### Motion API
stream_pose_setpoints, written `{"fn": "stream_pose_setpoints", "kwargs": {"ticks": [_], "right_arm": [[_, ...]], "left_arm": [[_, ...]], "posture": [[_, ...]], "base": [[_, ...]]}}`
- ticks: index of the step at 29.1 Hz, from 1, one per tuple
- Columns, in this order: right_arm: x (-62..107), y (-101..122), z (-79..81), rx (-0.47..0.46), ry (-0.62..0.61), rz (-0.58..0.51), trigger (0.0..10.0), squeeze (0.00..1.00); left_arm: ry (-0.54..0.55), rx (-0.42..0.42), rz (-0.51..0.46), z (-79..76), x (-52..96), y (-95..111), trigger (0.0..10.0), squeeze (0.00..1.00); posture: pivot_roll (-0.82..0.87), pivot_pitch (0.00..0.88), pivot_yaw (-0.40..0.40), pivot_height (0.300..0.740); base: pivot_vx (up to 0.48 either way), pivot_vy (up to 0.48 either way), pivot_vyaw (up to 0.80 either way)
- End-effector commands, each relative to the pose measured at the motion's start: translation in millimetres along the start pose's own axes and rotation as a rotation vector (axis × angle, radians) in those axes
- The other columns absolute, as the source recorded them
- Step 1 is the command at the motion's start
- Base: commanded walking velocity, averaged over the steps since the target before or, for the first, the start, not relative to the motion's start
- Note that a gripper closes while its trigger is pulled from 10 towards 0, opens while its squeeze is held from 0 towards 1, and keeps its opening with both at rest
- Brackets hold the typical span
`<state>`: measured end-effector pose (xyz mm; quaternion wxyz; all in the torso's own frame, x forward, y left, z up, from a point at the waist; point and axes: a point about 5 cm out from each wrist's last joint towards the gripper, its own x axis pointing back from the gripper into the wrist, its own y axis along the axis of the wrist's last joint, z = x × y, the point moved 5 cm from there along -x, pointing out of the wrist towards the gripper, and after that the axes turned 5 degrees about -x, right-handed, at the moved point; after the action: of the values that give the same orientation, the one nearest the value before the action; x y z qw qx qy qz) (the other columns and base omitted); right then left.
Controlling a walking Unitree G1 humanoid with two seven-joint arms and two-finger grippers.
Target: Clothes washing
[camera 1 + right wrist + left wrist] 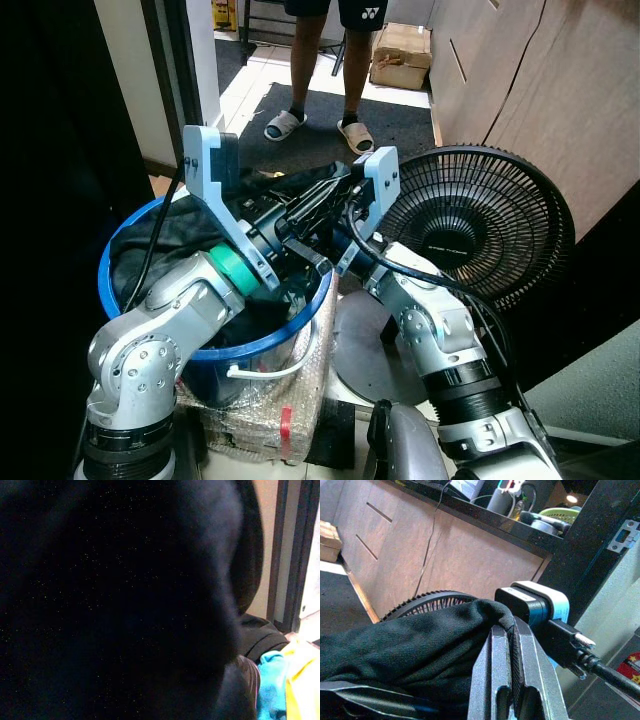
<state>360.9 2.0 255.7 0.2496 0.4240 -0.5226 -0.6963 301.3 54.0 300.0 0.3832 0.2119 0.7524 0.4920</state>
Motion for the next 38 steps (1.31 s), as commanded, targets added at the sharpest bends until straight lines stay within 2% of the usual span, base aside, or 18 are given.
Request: {"fn": "stream_pose_setpoints", "kwargs": {"ticks": [1,2,3,4,5,13,17,18,20,22,23,24,25,27,30,34,36,38], "right_arm": [[4.2,-1.5,-4.1,-0.019,-0.022,-0.011,0.0,0.00],[4.2,-1.5,-4.1,-0.019,-0.022,-0.011,0.0,0.00],[4.5,-1.2,-4.9,-0.018,-0.027,-0.012,7.3,0.00],[4.5,-1.2,-4.9,-0.018,-0.027,-0.012,7.3,0.00],[4.6,-0.4,-5.4,-0.016,-0.031,-0.015,10.0,0.00],[8.5,3.2,-11.8,0.011,-0.063,-0.024,10.0,0.00],[18.0,10.1,-23.8,0.040,-0.125,-0.041,10.0,0.00],[27.6,19.0,-36.1,0.061,-0.194,-0.069,10.0,0.00],[27.6,19.0,-36.1,0.061,-0.194,-0.069,10.0,0.00],[40.3,29.8,-49.9,0.086,-0.277,-0.102,10.0,0.00],[56.4,39.2,-63.3,0.137,-0.367,-0.120,10.0,0.00],[76.8,43.9,-75.4,0.195,-0.462,-0.123,10.0,0.00],[76.8,43.9,-75.4,0.195,-0.462,-0.123,10.0,0.00],[104.1,40.2,-85.8,0.240,-0.569,-0.101,10.0,0.00],[122.4,22.7,-86.4,0.231,-0.652,-0.068,10.0,0.00],[124.5,20.2,-84.5,0.226,-0.664,-0.070,10.0,0.00],[124.8,17.2,-73.7,0.224,-0.651,-0.078,10.0,0.00],[124.1,15.4,-69.9,0.227,-0.642,-0.072,10.0,0.00]], "left_arm": [[0.001,-0.013,0.002,-1.5,-2.5,-0.3,10.0,0.00],[0.001,-0.013,0.002,-1.5,-2.5,-0.3,10.0,0.00],[0.006,-0.012,0.001,-0.7,-3.1,-0.2,10.0,1.00],[0.006,-0.012,0.001,-0.7,-3.1,-0.2,10.0,1.00],[0.007,-0.008,-0.002,-0.3,-3.5,0.4,10.0,1.00],[-0.003,0.004,-0.010,-0.9,-1.5,3.4,10.0,1.00],[0.000,0.000,-0.016,-0.1,1.8,7.4,10.0,1.00],[0.006,-0.011,-0.023,0.5,3.5,11.0,10.0,1.00],[0.006,-0.011,-0.023,0.5,3.5,11.0,10.0,1.00],[0.018,-0.030,-0.029,2.2,5.0,14.9,10.0,1.00],[0.036,-0.060,-0.039,5.1,5.9,20.7,10.0,0.78],[0.070,-0.124,-0.054,11.0,5.1,30.0,10.0,0.00],[0.070,-0.124,-0.054,11.0,5.1,30.0,10.0,0.00],[0.134,-0.219,-0.082,21.9,2.0,45.6,10.0,0.00],[0.304,-0.350,-0.097,50.6,-1.4,58.0,10.0,0.00],[0.356,-0.395,-0.094,59.1,-0.9,60.0,10.0,0.00],[0.537,-0.515,-0.082,88.0,9.9,67.7,10.0,0.00],[0.585,-0.557,-0.080,95.2,14.1,70.9,10.0,0.00]], "posture": [[0.13,0.066,-0.037,0.483],[0.13,0.066,-0.037,0.483],[0.13,0.066,-0.037,0.483],[0.13,0.066,-0.037,0.483],[0.13,0.068,-0.035,0.483],[0.13,0.069,-0.031,0.483],[0.14,0.071,-0.034,0.483],[0.14,0.070,-0.036,0.483],[0.14,0.070,-0.036,0.483],[0.14,0.067,-0.036,0.483],[0.14,0.062,-0.032,0.483],[0.13,0.054,-0.023,0.483],[0.13,0.054,-0.023,0.483],[0.12,0.048,-0.014,0.483],[0.11,0.026,0.003,0.483],[0.10,0.024,0.004,0.483],[0.09,0.006,0.005,0.483],[0.09,0.000,0.001,0.483]], "base": [[0.000,0.000,0.00],[0.000,0.000,0.00],[0.000,0.000,0.00],[0.000,0.000,0.00],[0.000,0.000,0.00],[0.000,0.000,0.00],[0.000,0.000,0.00],[0.000,0.000,0.00],[0.000,0.000,0.00],[0.000,0.000,0.00],[0.000,0.000,0.00],[0.000,0.000,0.00],[0.000,0.000,0.00],[0.000,0.000,0.00],[0.000,0.000,0.00],[0.000,0.000,0.00],[0.000,0.000,0.00],[0.000,0.000,0.00]]}}
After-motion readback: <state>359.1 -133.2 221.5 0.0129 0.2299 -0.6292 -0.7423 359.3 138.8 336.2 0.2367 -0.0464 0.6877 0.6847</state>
